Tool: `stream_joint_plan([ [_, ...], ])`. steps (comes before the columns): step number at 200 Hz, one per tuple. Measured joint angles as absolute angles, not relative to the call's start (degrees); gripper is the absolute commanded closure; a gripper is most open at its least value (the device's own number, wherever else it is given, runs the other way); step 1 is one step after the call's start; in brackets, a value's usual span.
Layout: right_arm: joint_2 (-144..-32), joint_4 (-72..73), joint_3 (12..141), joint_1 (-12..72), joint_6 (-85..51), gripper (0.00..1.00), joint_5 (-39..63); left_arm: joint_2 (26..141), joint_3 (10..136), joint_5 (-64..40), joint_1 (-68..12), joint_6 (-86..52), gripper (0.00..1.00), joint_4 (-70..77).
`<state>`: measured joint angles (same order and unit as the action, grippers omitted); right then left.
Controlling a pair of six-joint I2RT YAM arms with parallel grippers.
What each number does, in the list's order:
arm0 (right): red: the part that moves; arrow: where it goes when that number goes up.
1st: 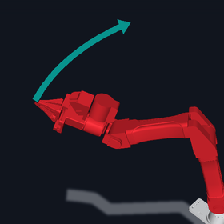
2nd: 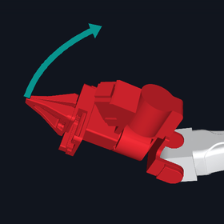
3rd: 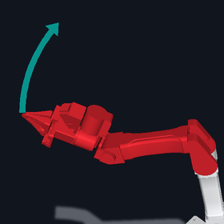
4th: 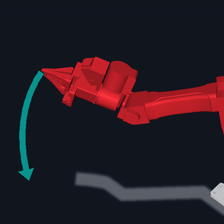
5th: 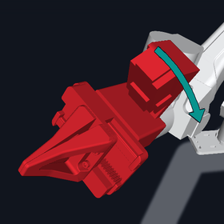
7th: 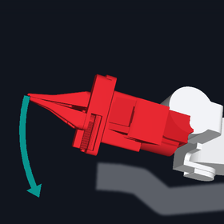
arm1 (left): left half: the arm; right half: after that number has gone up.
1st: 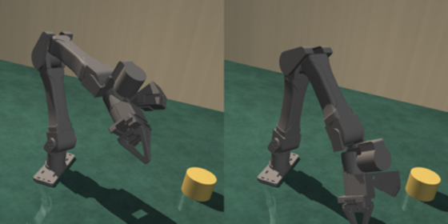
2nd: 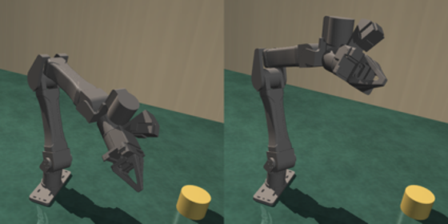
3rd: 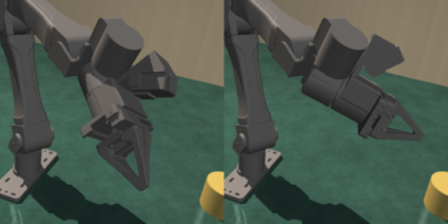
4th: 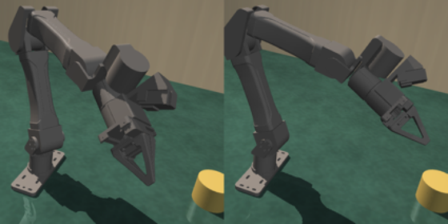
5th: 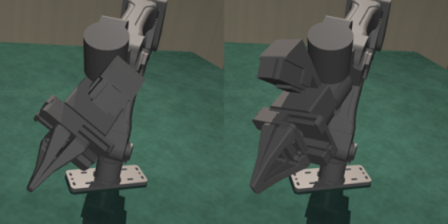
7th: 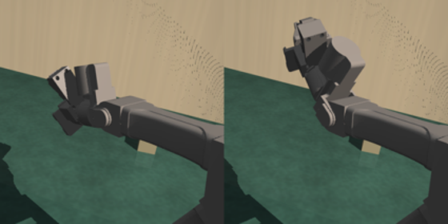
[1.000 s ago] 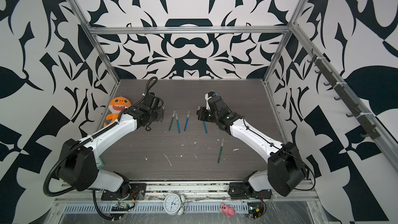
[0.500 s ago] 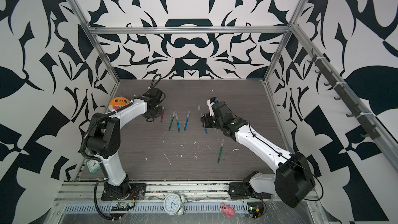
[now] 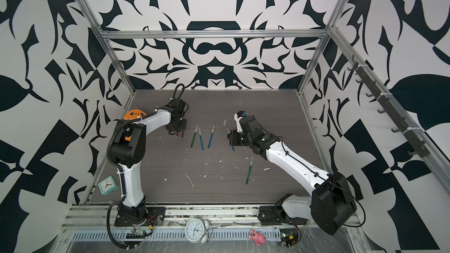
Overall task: Remove protective caps from carving knives
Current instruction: Place the carving knife at the center of the board.
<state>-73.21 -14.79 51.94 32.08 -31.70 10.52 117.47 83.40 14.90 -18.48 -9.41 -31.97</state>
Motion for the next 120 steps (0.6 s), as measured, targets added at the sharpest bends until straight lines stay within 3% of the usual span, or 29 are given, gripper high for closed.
stream_joint_plan([
  [120,-73.23,-14.79,51.94,32.12,-31.77,1.00,10.90,119.39,85.80,13.76,-18.33,-10.31,1.00,-33.71],
])
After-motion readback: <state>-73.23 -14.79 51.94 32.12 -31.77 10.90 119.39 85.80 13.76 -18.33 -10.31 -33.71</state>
